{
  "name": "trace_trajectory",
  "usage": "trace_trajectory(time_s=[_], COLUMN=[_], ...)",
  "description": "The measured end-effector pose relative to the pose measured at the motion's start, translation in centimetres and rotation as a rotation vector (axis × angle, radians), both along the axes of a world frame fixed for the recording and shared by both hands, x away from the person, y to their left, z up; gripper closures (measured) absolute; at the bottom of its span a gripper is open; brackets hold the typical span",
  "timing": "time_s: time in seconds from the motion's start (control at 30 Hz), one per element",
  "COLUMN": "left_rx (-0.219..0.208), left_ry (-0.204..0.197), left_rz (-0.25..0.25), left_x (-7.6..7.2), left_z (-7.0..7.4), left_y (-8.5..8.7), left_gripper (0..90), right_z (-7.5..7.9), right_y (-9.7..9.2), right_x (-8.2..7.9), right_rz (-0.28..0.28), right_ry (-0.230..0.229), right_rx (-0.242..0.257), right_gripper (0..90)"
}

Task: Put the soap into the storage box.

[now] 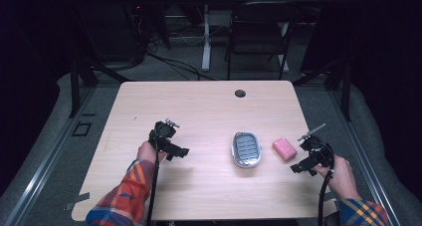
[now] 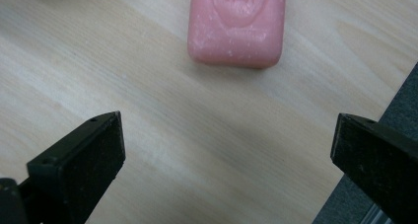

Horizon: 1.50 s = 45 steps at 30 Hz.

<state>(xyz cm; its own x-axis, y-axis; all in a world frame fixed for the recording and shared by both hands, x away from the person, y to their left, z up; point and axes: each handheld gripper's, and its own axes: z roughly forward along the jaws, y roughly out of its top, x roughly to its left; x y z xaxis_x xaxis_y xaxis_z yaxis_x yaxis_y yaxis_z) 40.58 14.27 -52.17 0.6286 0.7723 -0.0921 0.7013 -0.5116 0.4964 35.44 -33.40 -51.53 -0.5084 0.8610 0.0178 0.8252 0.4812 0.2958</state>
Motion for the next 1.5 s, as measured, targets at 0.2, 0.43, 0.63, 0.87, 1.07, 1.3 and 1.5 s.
trace_trajectory(time_s=[0.2,0.43,0.63,0.87,1.07,1.3,1.5], left_rx=[0.0,-0.001,-0.001,0.001,0.0,0.002,0.001], left_ry=[0.0,0.005,0.004,0.002,0.006,0.006,0.005], left_rz=[-0.002,0.001,0.0,-0.005,-0.003,-0.004,-0.002], left_x=[0.0,0.0,0.0,0.0,0.0,0.0,0.0], left_z=[0.0,-0.1,-0.1,0.0,-0.1,0.0,-0.1], left_y=[-0.1,-0.1,0.0,-0.1,0.0,-0.1,-0.1], left_gripper=[0.2,0.2,0.2,0.1,0.2,0.2,0.2], right_z=[-0.1,0.0,-0.1,-0.1,-0.2,-0.1,-0.5], right_y=[0.3,0.3,0.7,1.4,2.4,3.1,3.4], right_x=[0.5,1.3,2.0,3.0,3.8,4.3,4.8], right_rz=[0.007,-0.005,0.002,0.006,0.021,0.012,-0.018], right_ry=[-0.002,-0.019,-0.016,-0.026,-0.025,-0.028,-0.027], right_rx=[-0.017,-0.016,-0.013,-0.009,-0.022,-0.037,-0.064], right_gripper=[0.0,0.0,0.0,0.0,0.0,4.9,15.1])
